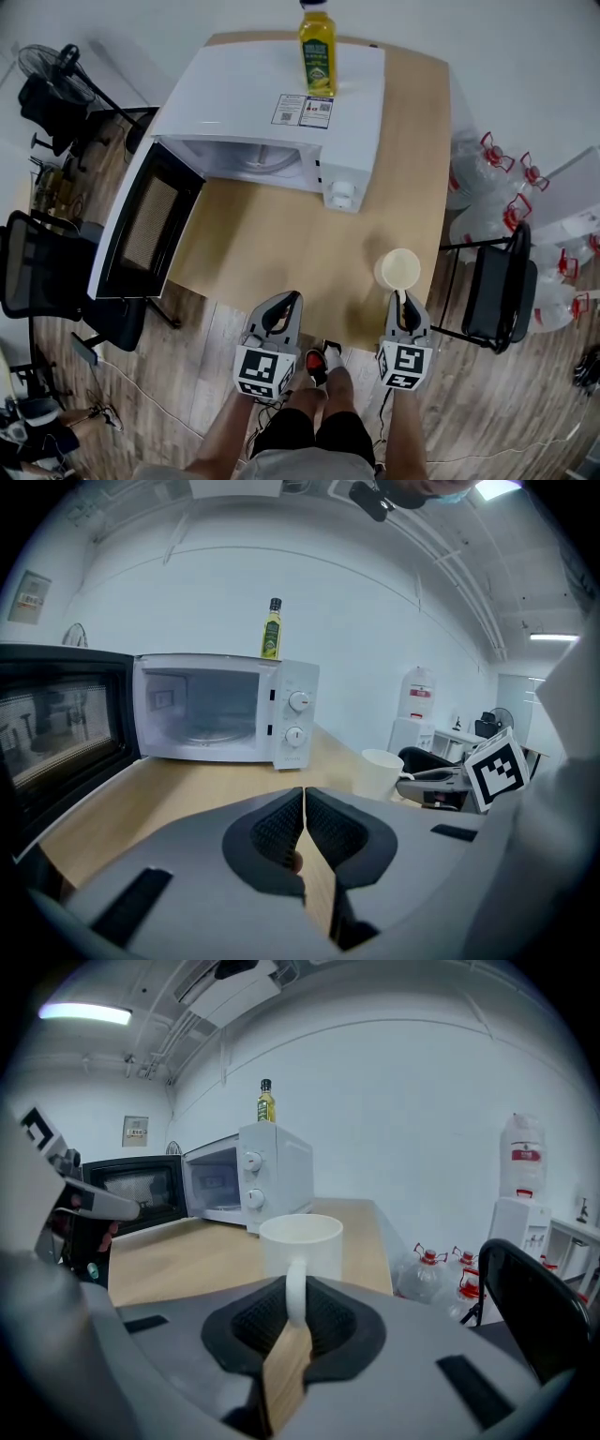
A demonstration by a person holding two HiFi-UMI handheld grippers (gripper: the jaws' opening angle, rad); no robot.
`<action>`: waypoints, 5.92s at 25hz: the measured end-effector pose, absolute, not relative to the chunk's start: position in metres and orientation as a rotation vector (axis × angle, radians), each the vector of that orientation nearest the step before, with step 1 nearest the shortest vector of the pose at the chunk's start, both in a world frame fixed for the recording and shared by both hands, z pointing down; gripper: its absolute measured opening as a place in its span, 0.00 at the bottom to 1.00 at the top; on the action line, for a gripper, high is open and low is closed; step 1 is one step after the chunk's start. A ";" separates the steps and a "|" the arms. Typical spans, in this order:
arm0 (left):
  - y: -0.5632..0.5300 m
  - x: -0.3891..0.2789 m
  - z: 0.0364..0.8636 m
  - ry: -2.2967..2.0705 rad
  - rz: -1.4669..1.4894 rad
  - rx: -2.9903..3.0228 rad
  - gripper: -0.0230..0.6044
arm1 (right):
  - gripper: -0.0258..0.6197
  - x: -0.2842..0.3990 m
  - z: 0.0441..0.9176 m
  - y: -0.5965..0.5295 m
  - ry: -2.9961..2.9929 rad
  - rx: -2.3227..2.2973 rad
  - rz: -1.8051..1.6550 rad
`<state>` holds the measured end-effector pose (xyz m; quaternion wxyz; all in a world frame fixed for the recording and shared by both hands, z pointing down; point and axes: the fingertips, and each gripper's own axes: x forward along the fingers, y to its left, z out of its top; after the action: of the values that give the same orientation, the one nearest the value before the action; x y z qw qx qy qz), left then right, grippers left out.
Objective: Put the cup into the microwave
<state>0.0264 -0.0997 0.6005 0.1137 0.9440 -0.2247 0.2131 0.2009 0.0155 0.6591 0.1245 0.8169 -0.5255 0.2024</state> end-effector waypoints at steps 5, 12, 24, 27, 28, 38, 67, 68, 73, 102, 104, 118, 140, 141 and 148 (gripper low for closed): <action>-0.104 0.025 0.599 -0.679 0.615 2.767 0.08 | 0.11 0.203 0.656 0.013 -1.556 2.376 0.577; -0.111 0.024 0.579 -0.718 0.586 2.784 0.08 | 0.11 0.197 0.637 0.003 -1.623 2.348 0.544; -0.130 -0.002 0.520 -0.871 0.492 2.802 0.08 | 0.11 0.162 0.562 -0.029 -1.824 2.279 0.368; -0.134 -0.012 0.504 -0.921 0.468 2.800 0.08 | 0.11 0.151 0.541 -0.041 -1.885 2.257 0.327; -0.136 -0.016 0.499 -0.938 0.461 2.799 0.08 | 0.11 0.146 0.535 -0.045 -1.905 2.247 0.314; -0.170 -0.060 0.468 -1.141 0.411 2.745 0.08 | 0.11 0.103 0.502 -0.106 -2.098 2.112 0.244; -0.320 -0.068 0.519 -1.328 0.417 2.607 0.08 | 0.11 0.087 0.558 -0.306 -2.224 1.984 0.250; -0.323 -0.067 0.522 -1.328 0.415 2.601 0.08 | 0.11 0.088 0.559 -0.310 -2.222 1.986 0.249; -0.334 -0.068 0.534 -1.337 0.421 2.579 0.08 | 0.11 0.093 0.567 -0.326 -2.208 2.000 0.261; -0.362 -0.070 0.562 -1.374 0.448 2.502 0.08 | 0.11 0.092 0.593 -0.394 -2.176 2.036 0.259; -0.363 -0.070 0.564 -1.378 0.449 2.498 0.08 | 0.11 0.092 0.593 -0.399 -2.182 2.034 0.256; -0.360 -0.077 0.569 -1.391 0.461 2.477 0.08 | 0.11 0.086 0.597 -0.415 -2.242 2.006 0.287; -0.336 -0.085 0.534 -1.365 0.424 2.548 0.08 | 0.32 0.077 0.568 -0.382 -2.221 2.021 0.300; -0.334 -0.086 0.529 -1.361 0.421 2.558 0.08 | 0.32 0.077 0.563 -0.378 -2.219 2.026 0.297; -0.312 -0.086 0.494 -1.342 0.387 2.625 0.08 | 0.32 0.074 0.531 -0.340 -2.213 2.035 0.270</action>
<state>-0.0862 -0.3118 0.4935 0.0839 0.8797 -0.4497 0.1298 0.0741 -0.3403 0.5306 0.0614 0.6729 -0.7318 0.0892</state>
